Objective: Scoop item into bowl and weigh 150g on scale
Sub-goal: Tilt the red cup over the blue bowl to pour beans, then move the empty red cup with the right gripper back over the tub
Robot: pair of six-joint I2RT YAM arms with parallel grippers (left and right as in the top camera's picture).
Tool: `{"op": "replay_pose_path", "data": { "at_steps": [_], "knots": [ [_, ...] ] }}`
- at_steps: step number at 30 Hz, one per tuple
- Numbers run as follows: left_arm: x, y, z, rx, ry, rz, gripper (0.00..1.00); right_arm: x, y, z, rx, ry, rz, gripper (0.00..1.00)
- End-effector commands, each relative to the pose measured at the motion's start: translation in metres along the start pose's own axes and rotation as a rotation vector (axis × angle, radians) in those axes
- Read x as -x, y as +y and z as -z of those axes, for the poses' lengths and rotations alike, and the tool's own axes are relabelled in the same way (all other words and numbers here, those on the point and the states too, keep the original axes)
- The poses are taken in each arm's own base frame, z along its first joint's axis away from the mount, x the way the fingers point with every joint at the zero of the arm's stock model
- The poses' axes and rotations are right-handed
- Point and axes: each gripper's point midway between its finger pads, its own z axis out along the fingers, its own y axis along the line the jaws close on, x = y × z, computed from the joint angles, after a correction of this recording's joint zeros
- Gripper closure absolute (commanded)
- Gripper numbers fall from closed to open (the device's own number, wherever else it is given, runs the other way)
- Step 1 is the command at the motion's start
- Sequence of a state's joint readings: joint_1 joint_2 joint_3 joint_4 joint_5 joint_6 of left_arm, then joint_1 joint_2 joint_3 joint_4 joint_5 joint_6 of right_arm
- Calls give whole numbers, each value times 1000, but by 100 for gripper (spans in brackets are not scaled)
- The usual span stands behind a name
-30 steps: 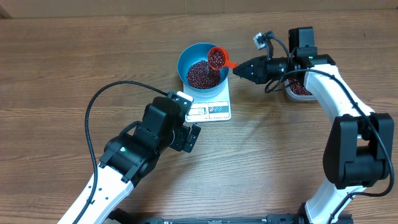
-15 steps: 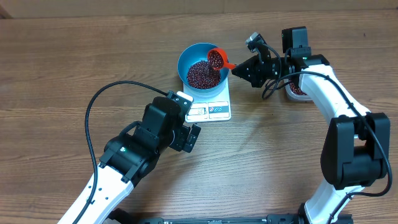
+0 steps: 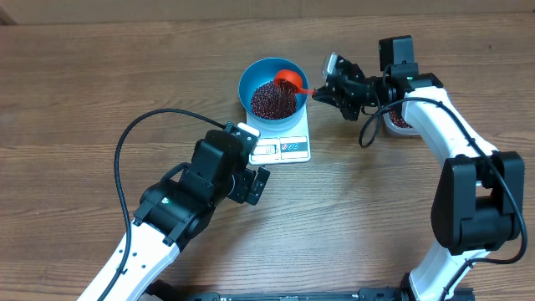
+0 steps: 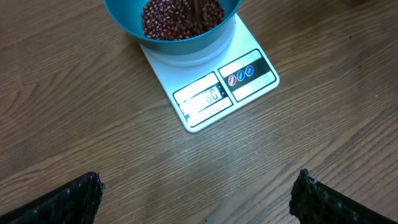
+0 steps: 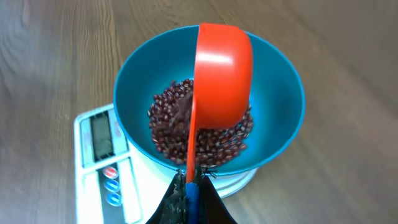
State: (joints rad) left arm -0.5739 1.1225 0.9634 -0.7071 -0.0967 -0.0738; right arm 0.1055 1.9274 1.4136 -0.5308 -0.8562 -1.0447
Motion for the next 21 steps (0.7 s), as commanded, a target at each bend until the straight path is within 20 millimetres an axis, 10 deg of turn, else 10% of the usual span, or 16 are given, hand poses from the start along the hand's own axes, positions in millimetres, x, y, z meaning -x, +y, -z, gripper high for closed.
{"op": "replay_pose_path", "data": {
  "at_steps": [1, 21],
  "knots": [
    [1, -1, -1, -9, 0, -15, 1, 2, 1, -3, 7, -9, 278, 96],
    [1, -1, -1, -10, 0, -15, 0, 10, -2, 1, -14, -24, 345, 96]
  ]
}}
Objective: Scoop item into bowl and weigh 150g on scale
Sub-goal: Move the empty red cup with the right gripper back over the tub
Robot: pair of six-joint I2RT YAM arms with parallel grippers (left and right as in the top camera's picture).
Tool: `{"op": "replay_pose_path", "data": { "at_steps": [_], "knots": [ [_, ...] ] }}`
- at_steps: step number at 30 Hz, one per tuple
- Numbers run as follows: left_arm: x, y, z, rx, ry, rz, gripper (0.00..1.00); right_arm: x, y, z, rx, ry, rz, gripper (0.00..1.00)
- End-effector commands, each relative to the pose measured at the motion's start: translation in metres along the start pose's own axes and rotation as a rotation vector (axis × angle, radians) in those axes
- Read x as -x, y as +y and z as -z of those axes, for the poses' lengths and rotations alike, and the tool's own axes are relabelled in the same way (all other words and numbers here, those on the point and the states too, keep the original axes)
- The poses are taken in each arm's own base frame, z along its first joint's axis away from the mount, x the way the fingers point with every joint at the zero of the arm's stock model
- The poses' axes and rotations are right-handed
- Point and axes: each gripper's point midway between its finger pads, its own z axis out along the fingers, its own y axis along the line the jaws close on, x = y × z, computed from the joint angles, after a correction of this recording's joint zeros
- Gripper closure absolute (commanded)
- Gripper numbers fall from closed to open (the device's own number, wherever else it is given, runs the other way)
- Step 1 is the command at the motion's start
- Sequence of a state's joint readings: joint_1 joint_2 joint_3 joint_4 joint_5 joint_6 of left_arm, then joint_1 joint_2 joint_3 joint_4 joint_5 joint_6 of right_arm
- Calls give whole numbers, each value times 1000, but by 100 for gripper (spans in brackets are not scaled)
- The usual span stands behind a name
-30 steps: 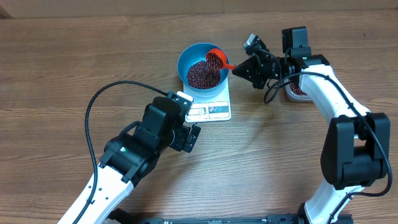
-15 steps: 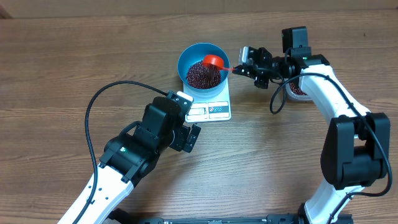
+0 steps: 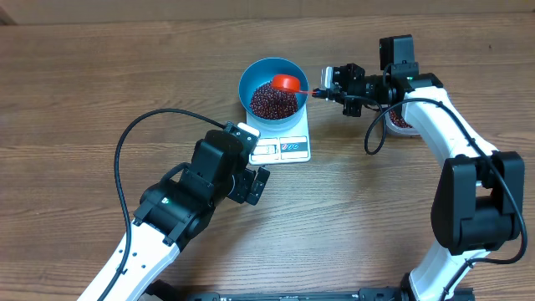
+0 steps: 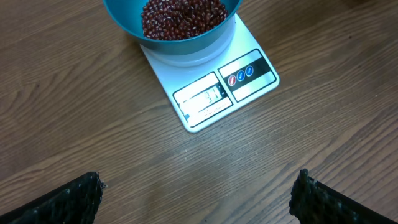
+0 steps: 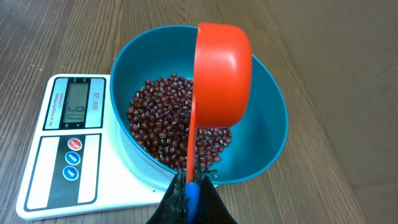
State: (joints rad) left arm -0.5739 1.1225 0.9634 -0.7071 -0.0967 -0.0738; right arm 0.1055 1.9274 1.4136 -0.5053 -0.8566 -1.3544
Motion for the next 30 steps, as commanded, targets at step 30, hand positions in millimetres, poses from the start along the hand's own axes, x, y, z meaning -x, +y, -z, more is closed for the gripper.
{"op": "replay_pose_path", "data": {
  "at_steps": [30],
  "knots": [
    [1, -1, -1, -9, 0, -15, 0, -46, -12, 203, -701, 513, -1038, 96]
  ]
}}
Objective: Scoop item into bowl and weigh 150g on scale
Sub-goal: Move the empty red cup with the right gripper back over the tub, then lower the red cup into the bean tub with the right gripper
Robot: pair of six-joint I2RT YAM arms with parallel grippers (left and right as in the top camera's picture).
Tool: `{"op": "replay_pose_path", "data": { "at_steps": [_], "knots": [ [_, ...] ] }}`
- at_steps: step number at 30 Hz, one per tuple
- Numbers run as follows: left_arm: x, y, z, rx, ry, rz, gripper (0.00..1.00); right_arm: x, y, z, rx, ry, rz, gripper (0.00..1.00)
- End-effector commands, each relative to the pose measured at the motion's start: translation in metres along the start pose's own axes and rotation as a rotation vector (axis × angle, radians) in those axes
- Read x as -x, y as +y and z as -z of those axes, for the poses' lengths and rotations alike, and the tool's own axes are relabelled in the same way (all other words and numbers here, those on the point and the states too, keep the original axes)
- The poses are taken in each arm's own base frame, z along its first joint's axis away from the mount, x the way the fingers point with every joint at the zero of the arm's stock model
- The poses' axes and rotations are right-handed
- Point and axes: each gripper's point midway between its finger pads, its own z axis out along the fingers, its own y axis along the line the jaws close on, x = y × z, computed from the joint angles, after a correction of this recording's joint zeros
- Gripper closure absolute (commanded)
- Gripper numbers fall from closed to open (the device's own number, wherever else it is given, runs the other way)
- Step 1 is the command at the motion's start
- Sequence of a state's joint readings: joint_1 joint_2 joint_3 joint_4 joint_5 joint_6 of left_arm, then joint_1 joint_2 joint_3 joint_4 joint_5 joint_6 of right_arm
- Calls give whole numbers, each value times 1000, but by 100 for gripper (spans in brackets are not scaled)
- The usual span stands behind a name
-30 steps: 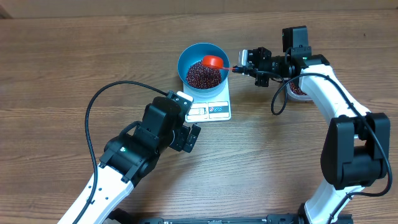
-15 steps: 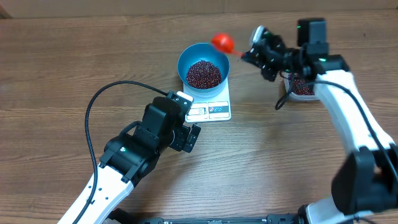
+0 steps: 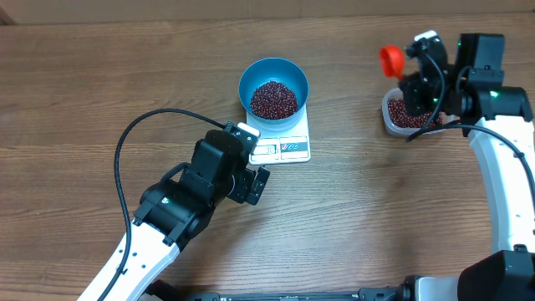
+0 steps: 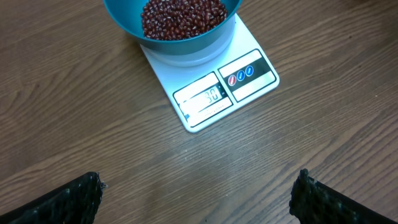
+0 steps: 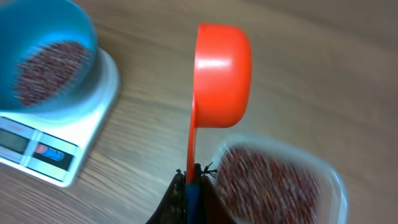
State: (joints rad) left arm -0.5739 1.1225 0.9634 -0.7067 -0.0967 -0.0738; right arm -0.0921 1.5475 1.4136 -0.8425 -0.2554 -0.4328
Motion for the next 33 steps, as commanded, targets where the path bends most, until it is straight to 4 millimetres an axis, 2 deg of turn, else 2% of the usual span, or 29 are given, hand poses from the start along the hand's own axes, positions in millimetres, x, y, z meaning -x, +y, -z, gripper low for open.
{"op": "replay_pose_path", "data": {
  "at_steps": [1, 10, 14, 19, 24, 29, 33],
  "knots": [
    [0, -1, -1, -9, 0, -15, 0, -9, -21, 10, -116, 36, -82, 96],
    [0, -1, -1, -9, 1, -15, 1, -39, -31, 14, -194, 165, -103, 96],
    [0, -1, -1, -9, 1, -15, 0, -42, -38, 15, -244, 179, -146, 96],
    [0, -1, -1, -9, 1, -15, 1, -44, -38, 15, -245, 188, -149, 96],
    [0, -1, -1, -9, 1, -15, 0, -58, -38, 6, -238, 252, -157, 96],
    [0, -1, -1, -9, 1, -15, 0, -78, -53, -2, -324, 345, -204, 96],
    [0, -1, -1, -9, 0, -15, 0, -89, -54, -12, -322, 397, -206, 96]
  ]
}}
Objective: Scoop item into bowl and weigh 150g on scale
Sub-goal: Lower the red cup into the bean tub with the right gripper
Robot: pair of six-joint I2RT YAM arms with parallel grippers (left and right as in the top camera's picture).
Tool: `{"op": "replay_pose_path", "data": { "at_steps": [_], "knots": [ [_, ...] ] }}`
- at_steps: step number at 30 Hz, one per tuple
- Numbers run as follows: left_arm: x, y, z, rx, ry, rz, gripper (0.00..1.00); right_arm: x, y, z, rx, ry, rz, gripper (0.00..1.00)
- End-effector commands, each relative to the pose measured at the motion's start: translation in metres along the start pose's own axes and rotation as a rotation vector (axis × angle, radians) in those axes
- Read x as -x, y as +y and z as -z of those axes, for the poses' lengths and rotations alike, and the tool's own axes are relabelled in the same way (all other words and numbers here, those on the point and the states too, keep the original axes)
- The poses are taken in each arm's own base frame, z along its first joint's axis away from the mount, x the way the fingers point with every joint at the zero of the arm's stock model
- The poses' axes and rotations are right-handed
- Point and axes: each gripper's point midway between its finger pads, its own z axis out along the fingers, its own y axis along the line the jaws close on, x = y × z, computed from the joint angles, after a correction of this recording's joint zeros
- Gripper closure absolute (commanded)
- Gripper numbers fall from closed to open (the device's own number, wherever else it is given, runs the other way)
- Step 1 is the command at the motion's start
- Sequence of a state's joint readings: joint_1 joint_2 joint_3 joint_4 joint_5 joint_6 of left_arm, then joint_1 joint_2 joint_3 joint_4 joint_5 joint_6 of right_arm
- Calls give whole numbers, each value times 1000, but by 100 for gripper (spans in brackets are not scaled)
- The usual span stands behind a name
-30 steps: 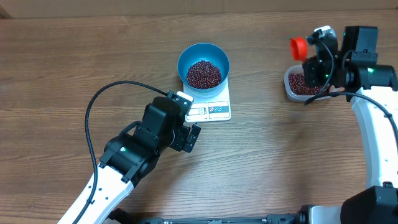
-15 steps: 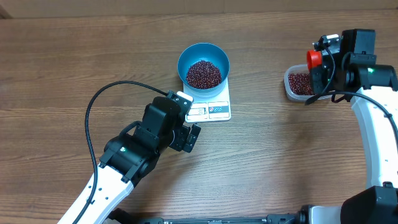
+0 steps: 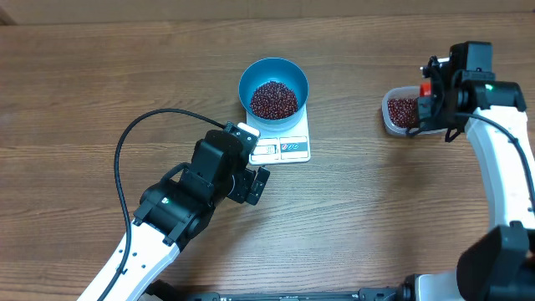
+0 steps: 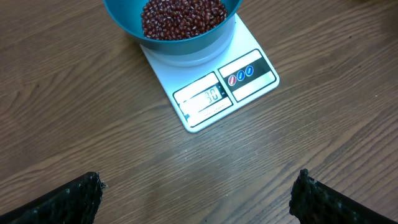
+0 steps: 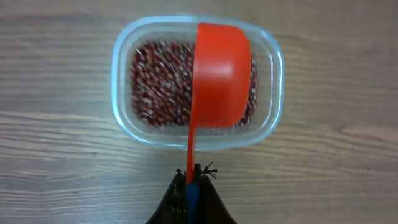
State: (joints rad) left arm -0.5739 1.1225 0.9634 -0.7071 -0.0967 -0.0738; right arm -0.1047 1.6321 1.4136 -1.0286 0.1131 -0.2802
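Observation:
A blue bowl of red beans sits on the white scale, whose display shows digits. My right gripper is shut on the handle of an orange scoop, which hangs over the clear tub of red beans at the right. In the overhead view the tub lies just left of the right gripper. My left gripper stands open over bare wood, just in front of the scale.
A black cable loops from the left arm over the table's left half. The wooden table stretches around the scale and the tub.
My right gripper has moved with the scoop from left of and behind the tub to directly over it. The left arm, bowl and scale have not moved.
The scoop was tipped over the blue bowl with beans falling. Then it hung over the bowl while the scale reading changed. Then the right gripper held it away at the right near the tub, and now it is over the tub. The left gripper stayed open throughout.

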Motion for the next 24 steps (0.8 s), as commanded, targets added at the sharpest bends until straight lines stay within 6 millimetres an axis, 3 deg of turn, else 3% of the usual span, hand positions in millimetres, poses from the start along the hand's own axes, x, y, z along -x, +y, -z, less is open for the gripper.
{"op": "replay_pose_path", "data": {
  "at_steps": [1, 12, 16, 24],
  "knots": [
    [1, -1, -1, -9, 0, -15, 0, -5, -7, -12, -37, 43, -21, 96],
    [1, -1, -1, -9, 0, -15, 0, -25, 2, -57, -6, 191, -3, 96],
    [1, -1, -1, -9, 0, -15, 0, -25, 5, -60, 9, 191, 1, 96],
    [1, -1, -1, -9, 0, -15, 0, -16, 38, -58, 208, 136, 76, 96]
  ]
}}
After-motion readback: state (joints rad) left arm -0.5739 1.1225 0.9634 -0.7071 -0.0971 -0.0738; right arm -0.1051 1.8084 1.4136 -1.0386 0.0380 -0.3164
